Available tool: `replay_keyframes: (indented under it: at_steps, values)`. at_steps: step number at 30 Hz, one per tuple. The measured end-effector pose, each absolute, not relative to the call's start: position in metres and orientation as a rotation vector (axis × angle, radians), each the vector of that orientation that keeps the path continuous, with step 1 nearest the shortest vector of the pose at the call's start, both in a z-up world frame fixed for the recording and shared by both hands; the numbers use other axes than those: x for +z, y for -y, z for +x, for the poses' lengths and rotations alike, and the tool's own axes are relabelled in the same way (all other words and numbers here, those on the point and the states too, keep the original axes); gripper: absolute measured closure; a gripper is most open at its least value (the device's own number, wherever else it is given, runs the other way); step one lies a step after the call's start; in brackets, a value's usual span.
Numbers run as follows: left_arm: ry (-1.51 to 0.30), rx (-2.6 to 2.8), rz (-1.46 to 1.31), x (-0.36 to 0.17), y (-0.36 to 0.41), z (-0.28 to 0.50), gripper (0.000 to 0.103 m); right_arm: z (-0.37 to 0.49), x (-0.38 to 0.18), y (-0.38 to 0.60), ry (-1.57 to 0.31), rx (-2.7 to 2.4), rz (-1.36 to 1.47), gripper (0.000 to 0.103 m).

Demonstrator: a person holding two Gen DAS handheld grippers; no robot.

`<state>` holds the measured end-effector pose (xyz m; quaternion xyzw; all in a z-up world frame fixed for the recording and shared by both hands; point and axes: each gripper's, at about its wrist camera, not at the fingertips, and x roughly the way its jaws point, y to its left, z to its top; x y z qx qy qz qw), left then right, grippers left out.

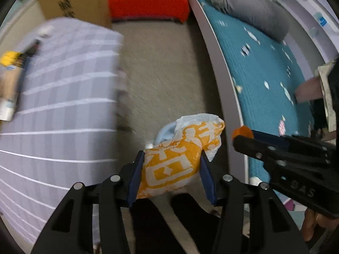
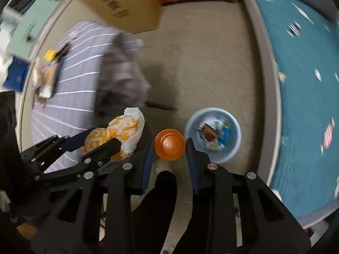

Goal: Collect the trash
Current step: 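Carry the snack bag and orange cap over the bin and open both grippers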

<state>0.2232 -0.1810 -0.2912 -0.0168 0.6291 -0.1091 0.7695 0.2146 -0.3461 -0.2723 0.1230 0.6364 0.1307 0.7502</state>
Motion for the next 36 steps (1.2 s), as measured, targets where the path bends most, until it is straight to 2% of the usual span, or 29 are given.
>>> replay_keyframes:
  at_steps: [10,17,27,36]
  values:
    - [-1.45,-0.316,0.036,-0.339,0.27,0.232,0.051,0.183,-0.297,0.437,-1.405,0.113,0.415,0.073]
    - [-1.464,-0.316,0.062,-0.35,0.285,0.243,0.028,0.174,-0.303,0.462,-1.395,0.082,0.46,0.073]
    - [-1.513,-0.199,0.017,-0.353,0.254,0.235,0.027,0.178,-0.313,0.447,-1.424,0.118,0.46,0.073]
    - [-1.483,-0.125,-0.021,-0.338,0.223,0.237,0.027,0.192,-0.31,0.417,-1.431,0.179,0.418,0.072]
